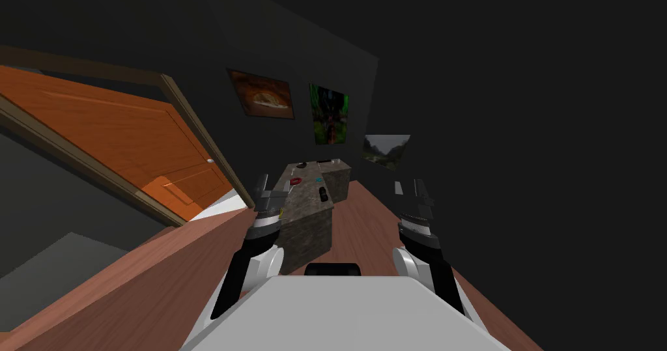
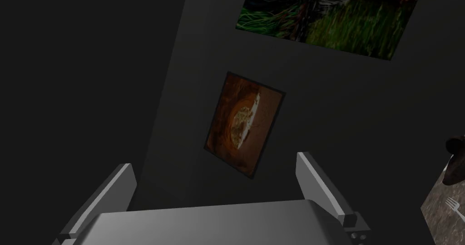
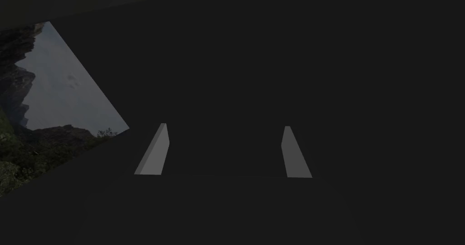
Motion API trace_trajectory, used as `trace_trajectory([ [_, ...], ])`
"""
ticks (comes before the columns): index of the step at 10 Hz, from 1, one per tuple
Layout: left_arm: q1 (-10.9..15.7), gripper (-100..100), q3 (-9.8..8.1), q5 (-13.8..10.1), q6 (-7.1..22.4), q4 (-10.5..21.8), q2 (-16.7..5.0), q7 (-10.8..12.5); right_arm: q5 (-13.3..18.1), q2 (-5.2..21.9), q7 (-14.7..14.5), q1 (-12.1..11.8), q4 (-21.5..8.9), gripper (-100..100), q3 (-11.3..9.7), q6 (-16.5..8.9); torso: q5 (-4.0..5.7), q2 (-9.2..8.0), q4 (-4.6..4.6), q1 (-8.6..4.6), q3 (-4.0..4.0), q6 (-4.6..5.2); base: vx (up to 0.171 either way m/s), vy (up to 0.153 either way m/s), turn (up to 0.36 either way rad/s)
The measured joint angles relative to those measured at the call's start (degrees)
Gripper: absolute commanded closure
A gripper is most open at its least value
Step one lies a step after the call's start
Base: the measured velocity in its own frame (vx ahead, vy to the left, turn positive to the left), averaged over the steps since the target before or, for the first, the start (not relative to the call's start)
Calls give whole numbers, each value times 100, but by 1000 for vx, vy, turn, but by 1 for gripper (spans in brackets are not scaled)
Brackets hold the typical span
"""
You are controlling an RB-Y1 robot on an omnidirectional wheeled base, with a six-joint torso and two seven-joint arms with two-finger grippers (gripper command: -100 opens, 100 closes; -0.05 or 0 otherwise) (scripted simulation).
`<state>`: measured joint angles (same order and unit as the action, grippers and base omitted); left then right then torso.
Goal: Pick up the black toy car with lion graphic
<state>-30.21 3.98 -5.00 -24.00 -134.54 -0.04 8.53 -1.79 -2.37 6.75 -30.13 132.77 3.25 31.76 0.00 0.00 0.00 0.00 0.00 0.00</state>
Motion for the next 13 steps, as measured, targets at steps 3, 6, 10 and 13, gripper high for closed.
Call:
trace_trajectory([
  [3,31,-100,-65,20,337,9,-335,-28,0,0,0,0,0,0,0,0,2,7,-2,-7,-4,1,21,-24,-75],
  [6,156,-100,-178,19,779,20,-557,-49,0,0,0,0,0,0,0,0,2,7,-2,-7,-4,1,19,-24,-70],
  [10,216,-100,-254,41,1348,4,-756,-93,0,0,0,0,0,0,0,0,2,7,-2,-8,-4,0,19,-25,-62],
  [13,349,-100,-326,60,1780,56,-867,-135,0,0,0,0,0,0,0,0,2,8,-2,-9,-5,1,17,-21,-64],
])
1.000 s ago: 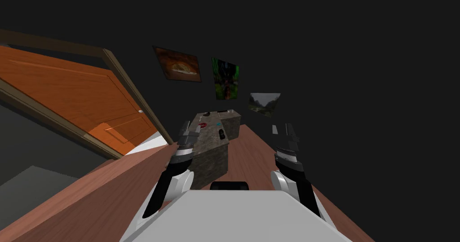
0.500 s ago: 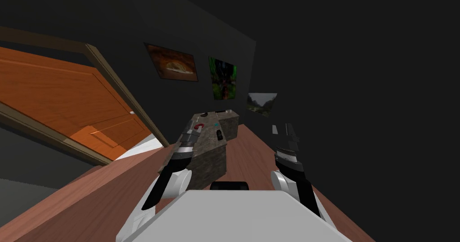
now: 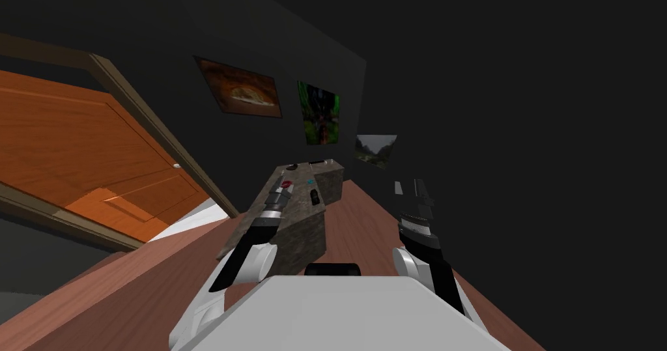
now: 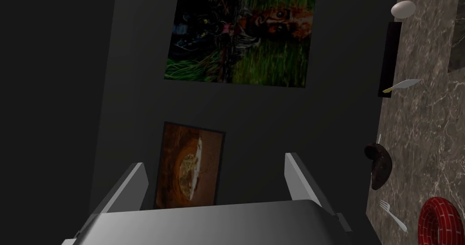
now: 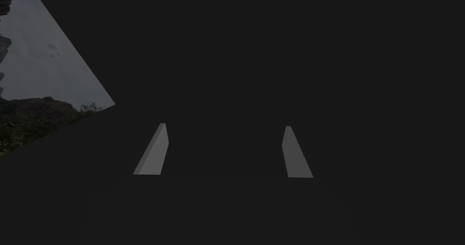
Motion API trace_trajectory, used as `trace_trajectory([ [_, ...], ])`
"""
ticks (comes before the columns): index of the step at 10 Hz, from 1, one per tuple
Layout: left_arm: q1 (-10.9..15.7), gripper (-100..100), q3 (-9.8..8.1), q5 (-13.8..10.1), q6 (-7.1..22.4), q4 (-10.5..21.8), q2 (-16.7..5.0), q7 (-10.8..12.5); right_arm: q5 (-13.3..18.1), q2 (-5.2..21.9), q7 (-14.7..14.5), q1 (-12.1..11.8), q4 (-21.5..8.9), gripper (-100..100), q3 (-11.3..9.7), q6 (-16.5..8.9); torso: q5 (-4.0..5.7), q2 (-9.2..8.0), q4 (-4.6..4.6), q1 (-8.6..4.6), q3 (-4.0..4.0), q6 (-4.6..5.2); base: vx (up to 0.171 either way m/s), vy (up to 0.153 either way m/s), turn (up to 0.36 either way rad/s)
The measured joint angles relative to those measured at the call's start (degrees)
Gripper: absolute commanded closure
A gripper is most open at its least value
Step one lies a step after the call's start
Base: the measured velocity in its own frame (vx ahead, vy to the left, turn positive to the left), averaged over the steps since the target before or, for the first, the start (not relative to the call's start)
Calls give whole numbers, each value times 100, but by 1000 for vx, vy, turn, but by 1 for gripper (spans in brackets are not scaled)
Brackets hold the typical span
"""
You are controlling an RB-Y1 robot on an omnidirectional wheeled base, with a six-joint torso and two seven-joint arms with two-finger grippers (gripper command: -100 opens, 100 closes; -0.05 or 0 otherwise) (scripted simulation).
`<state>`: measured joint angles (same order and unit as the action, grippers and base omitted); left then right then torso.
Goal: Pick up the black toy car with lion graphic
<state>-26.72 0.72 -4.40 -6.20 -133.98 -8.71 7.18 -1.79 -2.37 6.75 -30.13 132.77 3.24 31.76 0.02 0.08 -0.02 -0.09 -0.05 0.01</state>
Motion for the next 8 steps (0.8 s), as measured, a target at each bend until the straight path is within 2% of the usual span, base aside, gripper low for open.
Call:
trace_trajectory([
  [2,-3,-100,-43,1,250,12,-78,-15,0,0,0,0,0,0,0,0,0,-1,0,-3,0,-1,19,-31,-74],
  [8,193,-100,-210,17,1259,25,-234,-74,0,0,0,0,0,0,0,0,1,-1,0,-4,0,-1,20,-31,-86],
])
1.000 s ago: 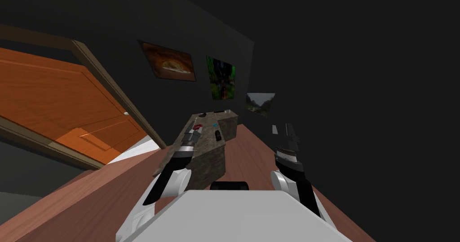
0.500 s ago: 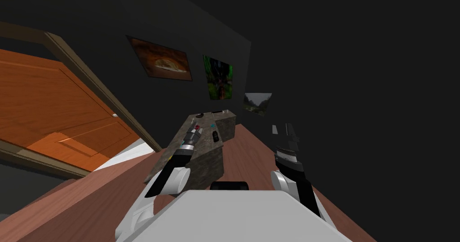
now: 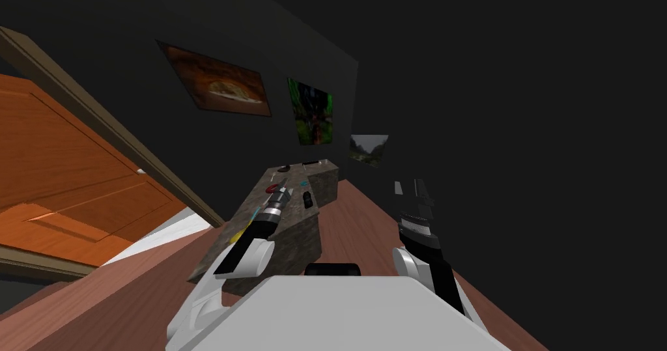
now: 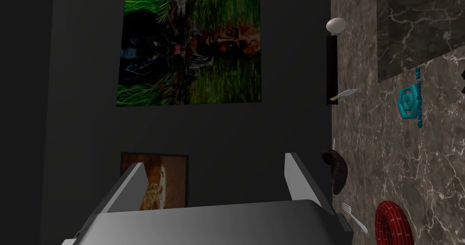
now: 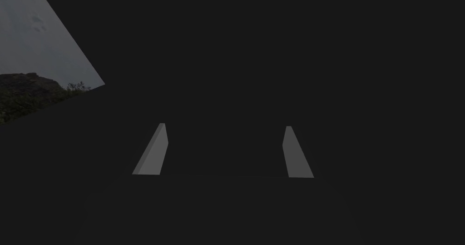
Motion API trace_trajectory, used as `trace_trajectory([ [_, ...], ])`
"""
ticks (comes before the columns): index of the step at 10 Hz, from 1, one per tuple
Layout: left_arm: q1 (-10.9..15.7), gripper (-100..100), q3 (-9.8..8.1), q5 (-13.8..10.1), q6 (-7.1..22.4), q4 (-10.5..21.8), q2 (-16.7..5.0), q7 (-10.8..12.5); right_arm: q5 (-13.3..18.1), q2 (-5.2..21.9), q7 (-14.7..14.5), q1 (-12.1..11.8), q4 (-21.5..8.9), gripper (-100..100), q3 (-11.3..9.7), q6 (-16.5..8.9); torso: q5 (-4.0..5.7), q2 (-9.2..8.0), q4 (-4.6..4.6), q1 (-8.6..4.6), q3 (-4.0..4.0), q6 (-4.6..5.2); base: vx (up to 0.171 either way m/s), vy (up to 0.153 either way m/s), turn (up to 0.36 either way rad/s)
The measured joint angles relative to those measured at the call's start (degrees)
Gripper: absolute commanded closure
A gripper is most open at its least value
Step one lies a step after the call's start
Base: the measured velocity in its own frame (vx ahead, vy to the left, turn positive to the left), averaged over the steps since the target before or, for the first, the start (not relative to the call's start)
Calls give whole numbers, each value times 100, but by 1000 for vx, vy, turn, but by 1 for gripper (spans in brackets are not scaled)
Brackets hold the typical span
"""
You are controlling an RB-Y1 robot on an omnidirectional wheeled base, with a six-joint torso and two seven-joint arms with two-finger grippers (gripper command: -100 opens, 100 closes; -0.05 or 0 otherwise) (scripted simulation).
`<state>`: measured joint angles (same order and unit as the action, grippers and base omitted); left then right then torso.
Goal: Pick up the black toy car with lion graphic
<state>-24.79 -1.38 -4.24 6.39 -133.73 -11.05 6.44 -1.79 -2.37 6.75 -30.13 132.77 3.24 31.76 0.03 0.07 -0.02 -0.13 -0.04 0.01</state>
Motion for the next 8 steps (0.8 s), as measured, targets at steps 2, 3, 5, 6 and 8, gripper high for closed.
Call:
trace_trajectory([
  [2,19,-100,-35,-6,279,13,-32,-7,0,0,0,0,0,0,0,0,-1,-5,1,6,3,-3,9,-23,-50],
  [3,71,-100,-57,10,437,32,-34,-24,0,0,0,0,0,0,0,0,0,-4,1,1,2,0,14,-33,-74],
  [5,122,-100,-125,5,770,44,-78,-40,0,0,0,0,0,0,0,0,0,0,0,-1,0,0,23,-33,-95],
  [6,142,-100,-152,1,931,55,-97,-47,0,0,0,-1,0,0,0,0,0,-1,0,1,0,-3,7,-19,11],
  [8,181,-100,-188,12,1180,75,-102,-65,0,0,0,0,0,0,0,0,0,-3,1,-1,2,0,14,-35,-105],
])
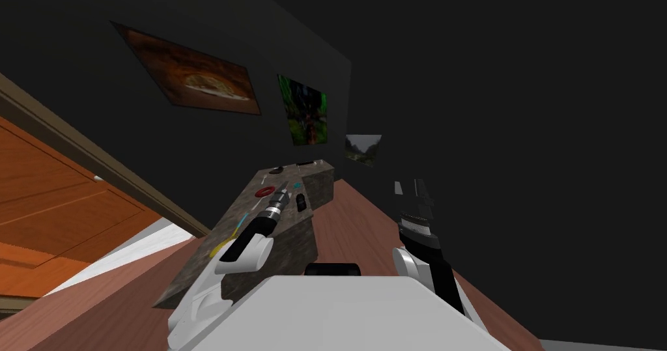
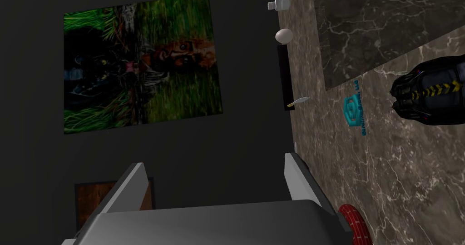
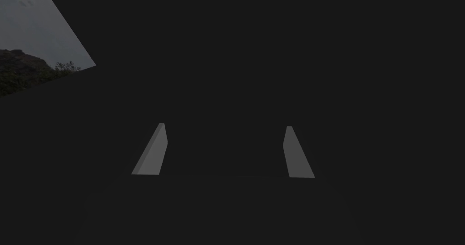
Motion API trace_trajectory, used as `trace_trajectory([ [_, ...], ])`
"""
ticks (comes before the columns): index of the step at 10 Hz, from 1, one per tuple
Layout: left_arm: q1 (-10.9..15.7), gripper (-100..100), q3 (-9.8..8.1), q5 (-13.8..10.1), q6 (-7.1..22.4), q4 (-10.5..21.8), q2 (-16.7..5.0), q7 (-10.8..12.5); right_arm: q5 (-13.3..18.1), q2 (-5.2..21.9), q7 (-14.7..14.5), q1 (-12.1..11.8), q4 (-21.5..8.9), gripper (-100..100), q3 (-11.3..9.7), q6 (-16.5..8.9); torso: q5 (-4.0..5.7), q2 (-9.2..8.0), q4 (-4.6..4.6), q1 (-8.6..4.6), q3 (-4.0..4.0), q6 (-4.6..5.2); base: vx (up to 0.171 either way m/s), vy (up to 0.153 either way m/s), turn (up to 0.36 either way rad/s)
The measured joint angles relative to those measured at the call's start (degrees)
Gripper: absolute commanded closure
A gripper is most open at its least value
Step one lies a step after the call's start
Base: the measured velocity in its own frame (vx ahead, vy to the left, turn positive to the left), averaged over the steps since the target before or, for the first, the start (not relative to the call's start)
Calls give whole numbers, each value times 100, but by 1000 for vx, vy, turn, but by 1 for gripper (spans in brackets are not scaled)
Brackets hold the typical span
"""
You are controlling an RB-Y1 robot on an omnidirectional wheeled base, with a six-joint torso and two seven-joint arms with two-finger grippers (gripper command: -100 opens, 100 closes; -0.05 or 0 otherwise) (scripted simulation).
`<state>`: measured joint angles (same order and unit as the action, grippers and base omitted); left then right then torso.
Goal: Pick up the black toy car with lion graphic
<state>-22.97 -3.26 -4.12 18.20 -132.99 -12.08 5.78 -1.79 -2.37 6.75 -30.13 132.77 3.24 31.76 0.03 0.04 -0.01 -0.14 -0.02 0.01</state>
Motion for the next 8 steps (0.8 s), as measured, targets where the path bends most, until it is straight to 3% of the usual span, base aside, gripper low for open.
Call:
trace_trajectory([
  [8,186,-100,-211,21,1218,29,-30,-77,0,0,0,0,0,0,0,0,0,1,0,3,0,-1,17,-31,-68],
])
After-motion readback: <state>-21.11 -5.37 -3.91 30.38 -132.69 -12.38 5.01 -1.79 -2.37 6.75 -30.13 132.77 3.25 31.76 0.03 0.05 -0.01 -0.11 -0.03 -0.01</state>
